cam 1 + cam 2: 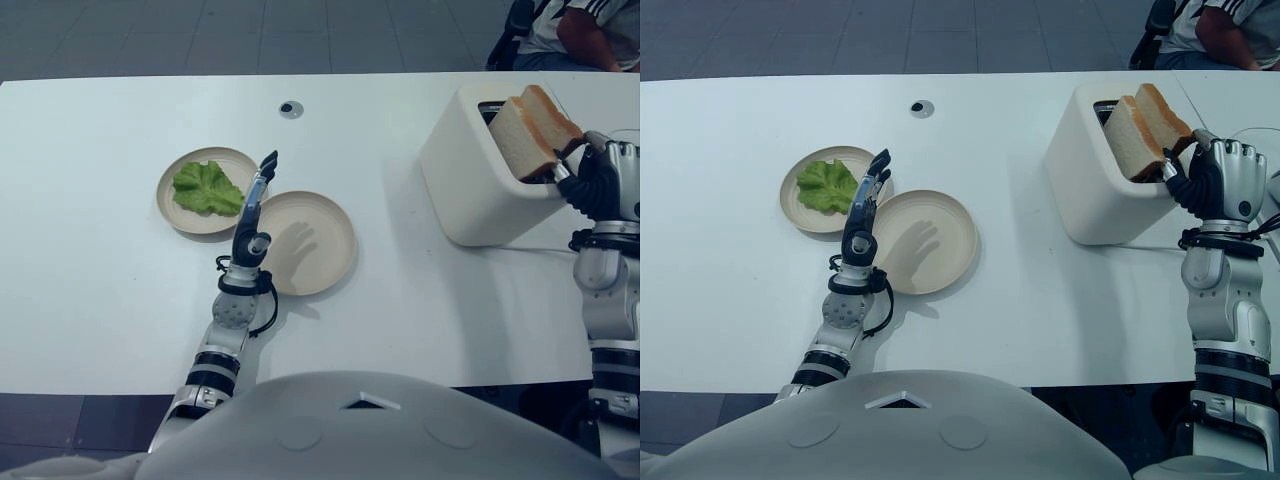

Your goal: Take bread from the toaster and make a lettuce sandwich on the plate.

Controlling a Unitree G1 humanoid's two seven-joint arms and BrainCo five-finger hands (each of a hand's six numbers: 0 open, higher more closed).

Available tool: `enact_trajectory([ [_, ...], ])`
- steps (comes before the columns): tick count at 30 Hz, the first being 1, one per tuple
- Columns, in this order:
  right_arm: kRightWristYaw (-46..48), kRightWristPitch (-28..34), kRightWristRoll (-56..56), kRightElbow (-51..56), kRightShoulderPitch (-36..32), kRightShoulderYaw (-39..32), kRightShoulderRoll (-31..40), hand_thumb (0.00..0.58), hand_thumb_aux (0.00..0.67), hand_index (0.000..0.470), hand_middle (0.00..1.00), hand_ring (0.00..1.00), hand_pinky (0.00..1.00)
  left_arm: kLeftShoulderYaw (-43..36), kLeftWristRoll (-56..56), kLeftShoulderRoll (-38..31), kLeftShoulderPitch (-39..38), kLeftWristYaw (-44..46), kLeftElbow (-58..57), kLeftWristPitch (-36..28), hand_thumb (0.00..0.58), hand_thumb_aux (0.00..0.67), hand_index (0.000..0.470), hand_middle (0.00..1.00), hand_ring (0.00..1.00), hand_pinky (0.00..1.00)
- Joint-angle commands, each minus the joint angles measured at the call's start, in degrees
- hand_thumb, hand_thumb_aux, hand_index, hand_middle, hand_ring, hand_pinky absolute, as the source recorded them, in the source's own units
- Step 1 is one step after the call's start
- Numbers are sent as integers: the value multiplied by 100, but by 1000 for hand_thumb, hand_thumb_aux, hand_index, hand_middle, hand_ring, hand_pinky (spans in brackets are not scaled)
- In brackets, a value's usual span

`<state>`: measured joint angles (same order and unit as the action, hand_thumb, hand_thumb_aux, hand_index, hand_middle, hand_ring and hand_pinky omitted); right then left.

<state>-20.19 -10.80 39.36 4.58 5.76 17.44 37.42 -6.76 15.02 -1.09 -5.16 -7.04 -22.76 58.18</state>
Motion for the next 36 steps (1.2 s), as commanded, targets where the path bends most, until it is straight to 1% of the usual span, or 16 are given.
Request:
enact_trajectory([
  [1, 45, 95, -67, 338, -35, -113, 59, 452, 355, 249, 0, 0, 0, -67, 50, -12, -115, 37, -49, -93, 0, 0, 0, 0, 0, 0],
  [6, 2, 134, -87, 502, -1, -161, 136, 458, 363, 254, 0, 0, 0, -115, 56, -10, -92, 42, -113, -97, 0, 0, 0, 0, 0, 0],
  [7, 5, 137, -95, 517, -2, -183, 141, 476, 386, 271, 0, 0, 0, -123, 56, -12, -88, 42, -120, -96, 0, 0, 0, 0, 0, 0],
  [8, 16, 139, -108, 533, -9, -211, 150, 547, 510, 358, 39, 39, 39, -128, 60, -12, -96, 40, -109, -99, 0, 0, 0, 0, 0, 0],
  [9, 34, 135, -129, 550, -20, -247, 154, 580, 670, 470, 361, 361, 361, -131, 60, -12, -103, 39, -98, -101, 0, 0, 0, 0, 0, 0],
  [10, 52, 130, -159, 536, -14, -267, 149, 580, 670, 470, 1000, 1000, 1000, -137, 59, -12, -106, 42, -88, -105, 0, 0, 0, 0, 0, 0],
  [14, -84, 56, -298, 184, 44, -119, 127, 580, 670, 470, 1000, 1000, 1000, -138, 48, -25, -130, 50, -46, -117, 0, 0, 0, 0, 0, 0],
  [18, -991, -201, -148, -728, 110, 368, -44, 580, 670, 470, 1000, 1000, 1000, -128, 46, -30, -143, 40, -28, -116, 0, 0, 0, 0, 0, 0],
  [21, -1881, -606, 167, -1644, 205, 701, -326, 580, 670, 470, 1000, 1000, 1000, -91, 48, -27, -167, 0, -8, -116, 0, 0, 0, 0, 0, 0],
  [23, -2254, -933, 392, -2146, 264, 726, -466, 580, 670, 470, 1000, 1000, 1000, -7, 30, -30, -177, -68, 11, -99, 0, 0, 0, 0, 0, 0],
  [26, -2219, -1531, 301, -2641, 294, 432, -608, 580, 670, 470, 1000, 1000, 1000, 167, -49, -58, -185, -164, 111, -87, 0, 0, 0, 0, 0, 0],
  [28, -1361, -2018, -922, -2581, 248, -290, -551, 580, 670, 470, 1000, 1000, 1000, 323, -20, -100, -174, -259, 223, -91, 0, 0, 0, 0, 0, 0],
  [29, -701, -2215, -1892, -2517, 239, -901, -518, 580, 670, 470, 1000, 1000, 1000, 475, -37, -128, -161, -342, 324, -115, 0, 0, 0, 0, 0, 0],
  [31, 514, -2316, -3171, -2325, 230, -1990, -552, 580, 670, 470, 1000, 1000, 1000, 847, 14, -202, -121, -565, 571, -202, 0, 0, 0, 0, 0, 0],
  [33, 1669, -2012, -3955, -1923, 185, -2879, -776, 580, 670, 470, 1000, 1000, 1000, 1307, 315, -359, -32, -848, 890, -377, 0, 0, 0, 0, 0, 0],
  [36, 2713, -1660, -4226, -931, -89, -3615, -1204, 580, 670, 470, 1000, 1000, 1000, 1819, 1027, -672, 34, -1213, 1234, -804, 0, 0, 0, 0, 0, 0],
])
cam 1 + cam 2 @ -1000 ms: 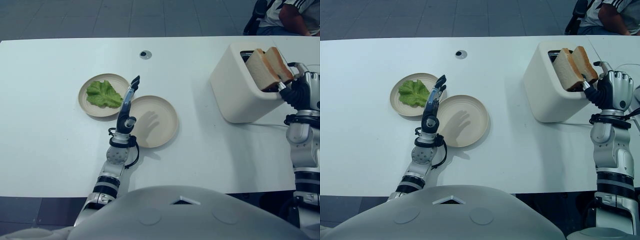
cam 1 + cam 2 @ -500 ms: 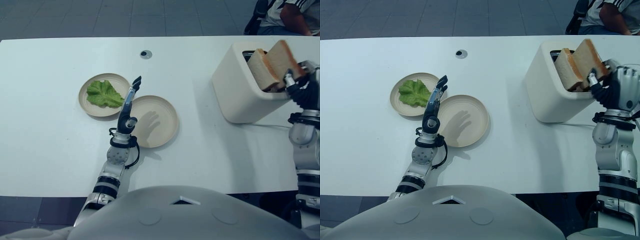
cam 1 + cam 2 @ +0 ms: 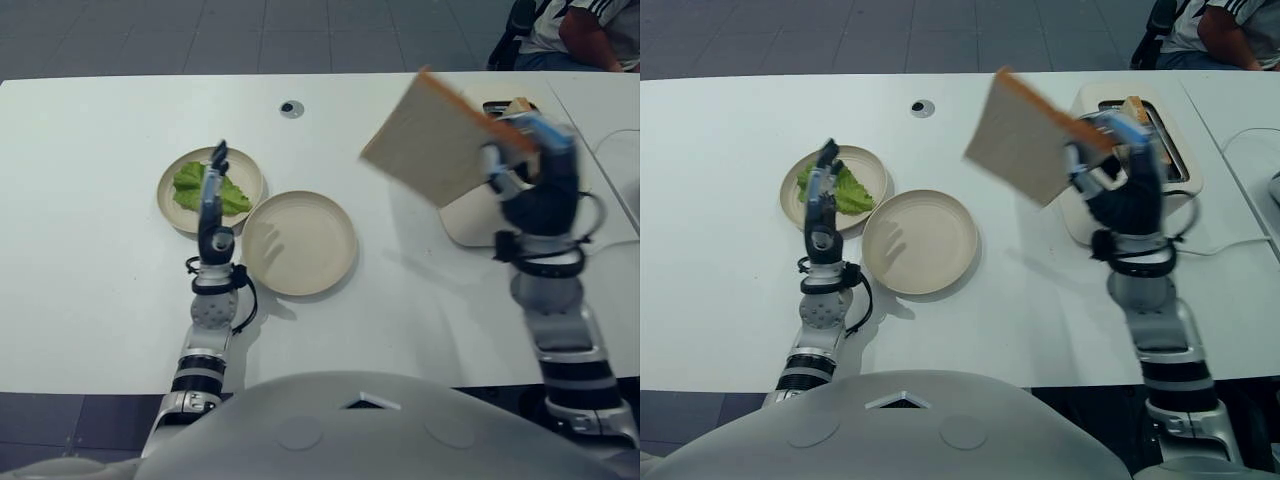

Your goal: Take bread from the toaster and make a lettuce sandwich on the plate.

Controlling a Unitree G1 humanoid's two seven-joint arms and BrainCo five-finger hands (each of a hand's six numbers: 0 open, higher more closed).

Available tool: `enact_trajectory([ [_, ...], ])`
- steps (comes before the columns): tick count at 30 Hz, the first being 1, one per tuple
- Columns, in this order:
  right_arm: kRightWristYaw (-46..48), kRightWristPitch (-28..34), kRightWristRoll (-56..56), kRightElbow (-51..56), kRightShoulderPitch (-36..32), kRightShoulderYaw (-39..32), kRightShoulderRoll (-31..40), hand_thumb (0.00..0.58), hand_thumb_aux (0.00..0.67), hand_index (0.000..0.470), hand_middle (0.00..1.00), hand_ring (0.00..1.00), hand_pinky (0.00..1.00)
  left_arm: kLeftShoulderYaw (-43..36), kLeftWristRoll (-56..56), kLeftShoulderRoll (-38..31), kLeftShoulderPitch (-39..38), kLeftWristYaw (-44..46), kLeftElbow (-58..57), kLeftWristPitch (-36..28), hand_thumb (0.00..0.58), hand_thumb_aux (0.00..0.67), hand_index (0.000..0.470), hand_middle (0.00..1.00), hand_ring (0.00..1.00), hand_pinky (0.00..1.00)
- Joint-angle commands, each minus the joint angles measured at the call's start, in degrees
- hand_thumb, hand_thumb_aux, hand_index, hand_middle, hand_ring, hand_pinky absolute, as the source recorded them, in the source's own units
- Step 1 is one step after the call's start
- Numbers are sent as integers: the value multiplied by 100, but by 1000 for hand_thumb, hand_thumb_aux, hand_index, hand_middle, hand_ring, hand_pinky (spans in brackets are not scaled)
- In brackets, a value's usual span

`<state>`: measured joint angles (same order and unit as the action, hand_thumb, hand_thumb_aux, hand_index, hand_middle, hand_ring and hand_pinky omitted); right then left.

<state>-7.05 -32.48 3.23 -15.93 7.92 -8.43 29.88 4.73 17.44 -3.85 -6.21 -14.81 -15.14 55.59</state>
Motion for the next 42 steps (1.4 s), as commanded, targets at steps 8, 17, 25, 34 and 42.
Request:
enact_trajectory([
  [8, 1786, 479, 407, 3325, -1078, -1682, -1684, 580, 670, 470, 1000, 1000, 1000, 643, 2534, -1385, 375, -1175, 44, -1787, 0, 0, 0, 0, 0, 0],
  [17, 1355, 437, 1841, 2445, -816, -1250, -1116, 580, 670, 470, 1000, 1000, 1000, -268, 3326, -2282, 831, -1451, -1084, -2660, 0, 0, 0, 0, 0, 0],
  [25, 1344, 940, 2864, 1554, -514, -693, -260, 580, 670, 470, 1000, 1000, 1000, -1283, 3741, -2983, 1646, -1235, -2491, -3327, 0, 0, 0, 0, 0, 0],
  [34, 1088, 1055, 3454, 1549, -693, -789, -300, 0, 0, 0, 157, 157, 157, -2145, 3605, -3004, 2361, -1376, -3569, -3356, 0, 0, 0, 0, 0, 0],
  [42, 824, 999, 3784, 1637, -892, -979, -451, 23, 13, 9, 157, 157, 157, -2547, 3423, -2988, 2585, -1515, -3866, -3312, 478, 389, 273, 0, 0, 0],
])
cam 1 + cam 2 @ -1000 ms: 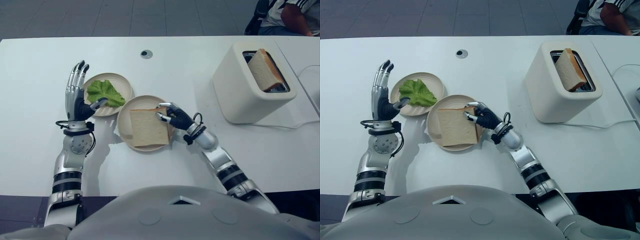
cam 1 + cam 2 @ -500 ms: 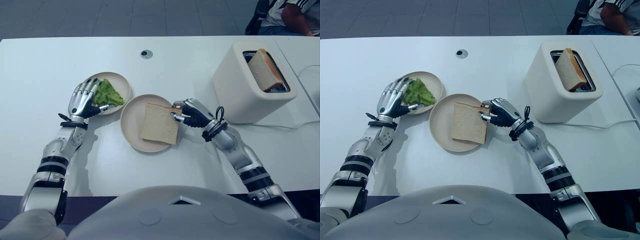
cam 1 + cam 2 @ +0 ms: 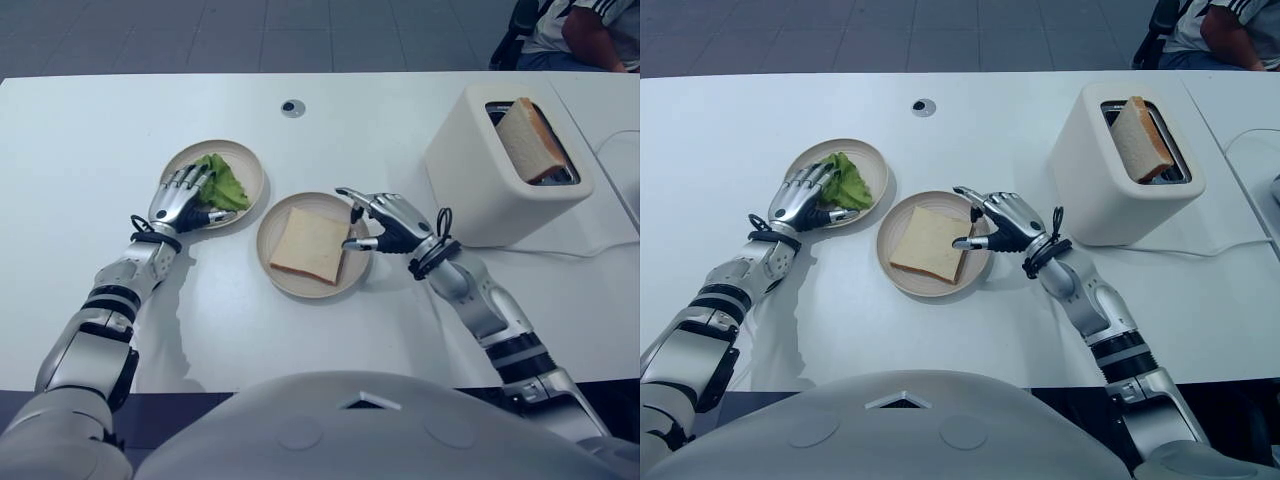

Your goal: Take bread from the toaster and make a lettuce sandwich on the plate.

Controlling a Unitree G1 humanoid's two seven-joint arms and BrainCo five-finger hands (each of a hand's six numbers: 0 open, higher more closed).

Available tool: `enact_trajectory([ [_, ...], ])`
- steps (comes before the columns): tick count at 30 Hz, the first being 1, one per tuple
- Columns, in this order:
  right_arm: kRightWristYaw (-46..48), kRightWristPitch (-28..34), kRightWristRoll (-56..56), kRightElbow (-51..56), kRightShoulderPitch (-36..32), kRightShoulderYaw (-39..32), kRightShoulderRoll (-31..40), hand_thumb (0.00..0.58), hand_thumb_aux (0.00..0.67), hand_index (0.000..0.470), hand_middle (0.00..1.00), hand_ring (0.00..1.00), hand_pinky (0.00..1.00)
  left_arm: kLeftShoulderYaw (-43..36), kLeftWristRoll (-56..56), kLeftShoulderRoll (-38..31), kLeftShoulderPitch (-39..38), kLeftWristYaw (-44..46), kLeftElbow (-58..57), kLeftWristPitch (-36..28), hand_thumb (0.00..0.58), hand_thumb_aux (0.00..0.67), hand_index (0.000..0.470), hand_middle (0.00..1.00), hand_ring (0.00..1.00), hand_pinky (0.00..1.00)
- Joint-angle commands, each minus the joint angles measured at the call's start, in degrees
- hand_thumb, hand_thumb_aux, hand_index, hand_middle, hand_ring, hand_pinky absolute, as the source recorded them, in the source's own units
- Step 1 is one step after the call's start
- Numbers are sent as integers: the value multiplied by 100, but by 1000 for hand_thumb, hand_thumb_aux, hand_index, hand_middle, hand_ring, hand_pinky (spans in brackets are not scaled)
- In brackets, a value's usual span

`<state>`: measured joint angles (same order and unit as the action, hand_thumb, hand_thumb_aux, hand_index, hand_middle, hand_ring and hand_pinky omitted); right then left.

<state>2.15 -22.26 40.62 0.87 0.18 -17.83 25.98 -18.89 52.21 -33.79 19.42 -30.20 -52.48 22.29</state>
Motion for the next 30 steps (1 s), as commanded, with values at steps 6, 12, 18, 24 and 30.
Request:
enact_trajectory([
  [6, -651, -115, -281, -686, -4, 594, -70, 0, 0, 0, 157, 157, 157, -158, -363, -141, -193, -236, 396, 190, 580, 670, 470, 0, 0, 0],
  [12, -836, -198, -435, -810, 50, 791, -158, 0, 0, 0, 161, 161, 161, 550, -1646, -69, -900, -243, 2091, 1267, 580, 670, 470, 0, 0, 0],
  [18, -921, -258, -482, -756, 31, 848, -188, 0, 0, 0, 161, 161, 161, 207, -2418, 475, -1491, 774, 3325, 2033, 580, 670, 470, 0, 0, 0],
  [24, -970, -313, -511, -655, -68, 931, -189, 0, 0, 0, 165, 165, 165, -749, -1530, 1579, -1195, 906, 2320, 1991, 580, 670, 470, 0, 0, 0],
  [30, -1031, -322, -659, -862, 60, 1432, -2, 0, 0, 0, 169, 169, 169, -1063, -788, 1467, -1079, 779, 1798, 1794, 0, 0, 0, 0, 0, 0],
])
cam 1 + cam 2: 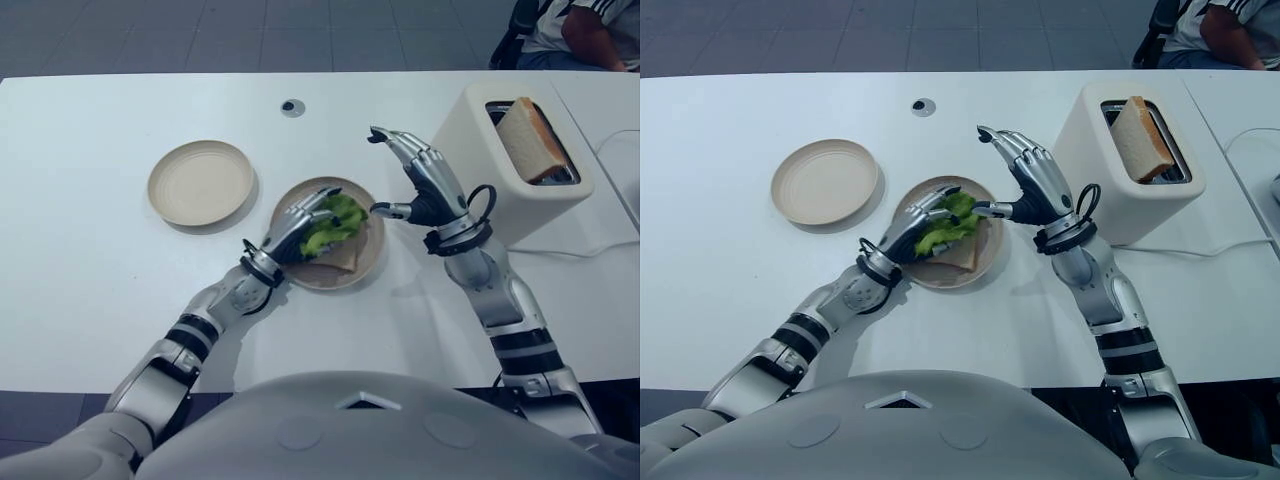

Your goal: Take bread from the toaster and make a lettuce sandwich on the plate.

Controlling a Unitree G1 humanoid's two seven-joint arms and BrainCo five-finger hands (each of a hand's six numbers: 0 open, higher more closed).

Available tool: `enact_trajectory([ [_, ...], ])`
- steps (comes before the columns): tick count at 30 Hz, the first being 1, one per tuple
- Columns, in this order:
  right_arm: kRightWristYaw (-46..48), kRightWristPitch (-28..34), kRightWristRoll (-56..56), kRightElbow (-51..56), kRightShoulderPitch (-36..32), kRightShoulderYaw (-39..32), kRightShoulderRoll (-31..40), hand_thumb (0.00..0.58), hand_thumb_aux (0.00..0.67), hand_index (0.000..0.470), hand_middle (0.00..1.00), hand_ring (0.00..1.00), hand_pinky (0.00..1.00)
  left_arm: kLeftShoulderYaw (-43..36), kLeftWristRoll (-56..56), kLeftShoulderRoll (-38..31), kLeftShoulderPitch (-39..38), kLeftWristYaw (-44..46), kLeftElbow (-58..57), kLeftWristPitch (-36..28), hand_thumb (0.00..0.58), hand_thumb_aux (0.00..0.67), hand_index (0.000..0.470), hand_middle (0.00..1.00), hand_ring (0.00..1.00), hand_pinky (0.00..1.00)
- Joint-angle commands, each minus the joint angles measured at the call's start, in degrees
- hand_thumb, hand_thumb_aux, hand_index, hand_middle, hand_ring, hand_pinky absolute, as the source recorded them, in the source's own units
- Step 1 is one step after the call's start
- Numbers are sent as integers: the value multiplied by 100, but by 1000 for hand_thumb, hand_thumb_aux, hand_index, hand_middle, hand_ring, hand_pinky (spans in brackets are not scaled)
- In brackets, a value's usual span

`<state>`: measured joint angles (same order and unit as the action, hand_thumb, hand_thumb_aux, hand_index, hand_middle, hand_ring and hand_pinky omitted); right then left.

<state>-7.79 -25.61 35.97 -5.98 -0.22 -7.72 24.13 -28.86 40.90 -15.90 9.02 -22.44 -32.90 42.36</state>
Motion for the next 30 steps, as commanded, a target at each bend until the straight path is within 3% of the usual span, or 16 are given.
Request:
enact_trajectory([
  [1, -67, 17, -256, -313, 185, 653, 241, 0, 0, 0, 173, 173, 173, -40, 434, -467, -78, 14, -65, -273, 0, 0, 0, 0, 0, 0],
  [9, -116, 303, -482, -896, 636, 2211, 631, 0, 0, 0, 165, 165, 165, 294, 490, -1108, -597, 493, 1384, -810, 0, 0, 0, 0, 0, 0],
  [13, -262, 1216, 118, -599, 841, 2923, 793, 0, 0, 0, 137, 137, 137, 483, 524, -1254, -688, 602, 1879, -1037, 0, 0, 0, 0, 0, 0],
  [14, -331, 1383, 303, -446, 876, 2993, 865, 0, 0, 0, 12, 12, 12, 585, 503, -1296, -737, 577, 1984, -1086, 0, 0, 0, 0, 0, 0],
  [20, -561, 1952, 971, 744, 715, 2620, 1188, 0, 0, 0, 0, 0, 0, 1111, 306, -1270, -1079, 227, 2594, -1075, 0, 0, 0, 0, 0, 0],
  [21, -555, 1963, 971, 890, 635, 2519, 1221, 140, 87, 61, 0, 0, 0, 1145, 296, -1253, -1123, 206, 2638, -1069, 0, 0, 0, 0, 0, 0],
  [22, -536, 1951, 953, 969, 567, 2421, 1253, 355, 252, 177, 102, 102, 102, 1170, 297, -1244, -1155, 195, 2665, -1070, 0, 0, 0, 0, 0, 0],
  [23, -507, 1925, 921, 941, 519, 2335, 1272, 580, 670, 470, 1000, 1000, 1000, 1192, 297, -1242, -1177, 190, 2680, -1069, 0, 0, 0, 0, 0, 0],
  [26, -480, 1779, 766, 679, 495, 2208, 1308, 580, 670, 470, 1000, 1000, 1000, 1234, 272, -1244, -1212, 190, 2710, -1053, 0, 0, 0, 0, 0, 0],
  [30, -1252, 1467, 672, -222, 541, 2685, 1220, 580, 670, 470, 1000, 1000, 1000, 1350, 201, -1238, -1309, 159, 2785, -1040, 0, 0, 0, 0, 0, 0],
])
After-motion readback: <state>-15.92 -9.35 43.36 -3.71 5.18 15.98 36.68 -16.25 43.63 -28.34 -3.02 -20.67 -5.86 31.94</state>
